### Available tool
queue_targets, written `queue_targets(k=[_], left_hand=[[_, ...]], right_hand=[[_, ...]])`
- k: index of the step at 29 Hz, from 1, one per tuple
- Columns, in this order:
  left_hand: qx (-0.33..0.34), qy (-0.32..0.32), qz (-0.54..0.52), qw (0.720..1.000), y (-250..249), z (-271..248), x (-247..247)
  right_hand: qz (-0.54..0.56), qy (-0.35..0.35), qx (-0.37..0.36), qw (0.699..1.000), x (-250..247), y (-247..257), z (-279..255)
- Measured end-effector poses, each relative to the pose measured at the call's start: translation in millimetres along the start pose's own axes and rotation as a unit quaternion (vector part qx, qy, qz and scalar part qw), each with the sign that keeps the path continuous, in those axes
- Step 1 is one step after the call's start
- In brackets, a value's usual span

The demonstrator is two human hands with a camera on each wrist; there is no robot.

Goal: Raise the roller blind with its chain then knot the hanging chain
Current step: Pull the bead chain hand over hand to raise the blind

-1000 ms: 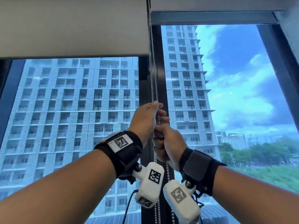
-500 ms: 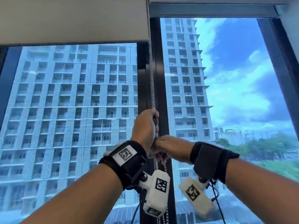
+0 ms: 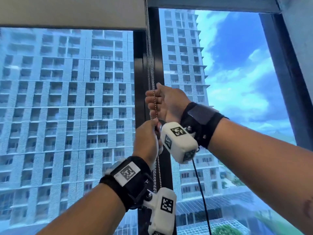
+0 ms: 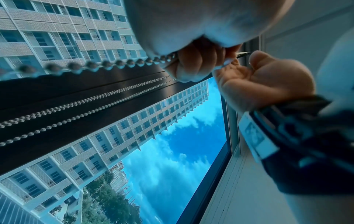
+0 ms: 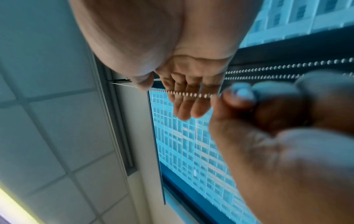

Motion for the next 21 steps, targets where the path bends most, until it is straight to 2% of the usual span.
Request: queue_targets(k=[2, 5, 7, 11, 12, 14, 17, 21], left_hand=[[0.041, 0.017, 0.032, 0.998, -6, 1, 2], [-0.005, 0.042, -0.020, 0.999, 7, 4, 5], [-0.033, 0.039, 0.004, 0.999, 13, 2, 1], [-0.029, 0.020, 0.051, 0.998, 17, 8, -20], [-0.057, 0.018, 0.021, 0.998, 17, 9, -22], [-0.068, 0.033, 0.025, 0.997, 12, 18, -22], [-0.047, 0.061, 0.047, 0.996, -5, 32, -22], [-0.061, 0.112, 0.072, 0.989, -17, 51, -22]], right_hand=[[0.016, -0.038, 0.002, 0.999, 2, 0, 4], [0.021, -0.060, -0.013, 0.998, 1, -4, 7], [0.040, -0.054, -0.012, 0.998, 1, -10, 7], [0.051, -0.058, -0.026, 0.997, 1, -15, 6], [0.055, -0.064, -0.032, 0.996, 1, -15, 6], [0.059, -0.087, -0.049, 0.993, 0, -16, 6], [-0.014, -0.113, -0.091, 0.989, 0, -18, -2], [-0.004, -0.081, -0.072, 0.994, 2, -26, -21]])
Point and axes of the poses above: each hand's wrist, its own z-axis towards the middle knuckle, its own x-axis out of the palm, y = z × x, the point moved 7 cm from there along z, towards the middle knuckle, and after that the axes turned 8 degrees about x, right-handed, at the moved point
